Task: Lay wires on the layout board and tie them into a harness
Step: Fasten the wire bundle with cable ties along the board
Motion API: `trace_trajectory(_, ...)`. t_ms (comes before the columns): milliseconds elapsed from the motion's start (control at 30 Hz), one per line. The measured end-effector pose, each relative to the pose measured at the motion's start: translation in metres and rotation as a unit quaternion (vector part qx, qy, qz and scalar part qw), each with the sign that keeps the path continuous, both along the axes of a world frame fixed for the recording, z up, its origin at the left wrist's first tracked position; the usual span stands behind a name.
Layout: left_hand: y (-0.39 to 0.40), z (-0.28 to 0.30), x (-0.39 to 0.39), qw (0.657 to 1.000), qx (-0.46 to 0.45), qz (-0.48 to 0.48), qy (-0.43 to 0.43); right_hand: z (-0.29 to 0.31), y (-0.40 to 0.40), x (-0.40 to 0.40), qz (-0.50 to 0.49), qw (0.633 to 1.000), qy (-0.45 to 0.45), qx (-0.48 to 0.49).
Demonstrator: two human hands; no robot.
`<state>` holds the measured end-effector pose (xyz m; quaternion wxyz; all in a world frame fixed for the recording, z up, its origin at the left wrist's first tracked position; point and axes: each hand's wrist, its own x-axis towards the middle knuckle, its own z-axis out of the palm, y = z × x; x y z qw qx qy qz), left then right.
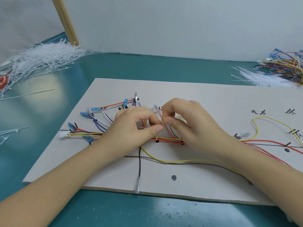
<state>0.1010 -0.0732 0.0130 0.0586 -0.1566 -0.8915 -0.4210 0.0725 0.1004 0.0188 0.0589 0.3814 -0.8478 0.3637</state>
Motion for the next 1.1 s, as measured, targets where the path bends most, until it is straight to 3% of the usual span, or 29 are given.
trace_trajectory(200, 0.0, -0.005, -0.003, 0.995, -0.101, -0.024, -0.006, 0.007, 0.002, -0.006, 0.049, 0.965, -0.19, -0.172)
trace_trajectory(433, -0.002, -0.005, -0.008, 0.99, -0.133, -0.046, -0.028, 0.005, 0.002, -0.01, 0.105, 0.908, -0.294, -0.279)
trace_trajectory(667, 0.0, -0.003, -0.006, 0.976, -0.203, -0.078, 0.005, 0.004, 0.003, -0.004, 0.096, 0.895, -0.33, -0.285)
trace_trajectory(867, 0.002, -0.003, -0.004, 0.968, -0.239, -0.067, 0.025, 0.024, 0.021, -0.018, 0.041, 0.938, -0.303, -0.166)
trace_trajectory(1000, 0.003, -0.004, -0.003, 0.965, -0.257, -0.048, 0.021, 0.037, 0.055, -0.044, -0.041, 0.923, -0.339, -0.18)
trace_trajectory(1100, 0.012, 0.0, -0.004, 0.946, -0.323, -0.006, 0.033, 0.035, 0.083, -0.079, -0.157, 0.933, -0.297, -0.131)
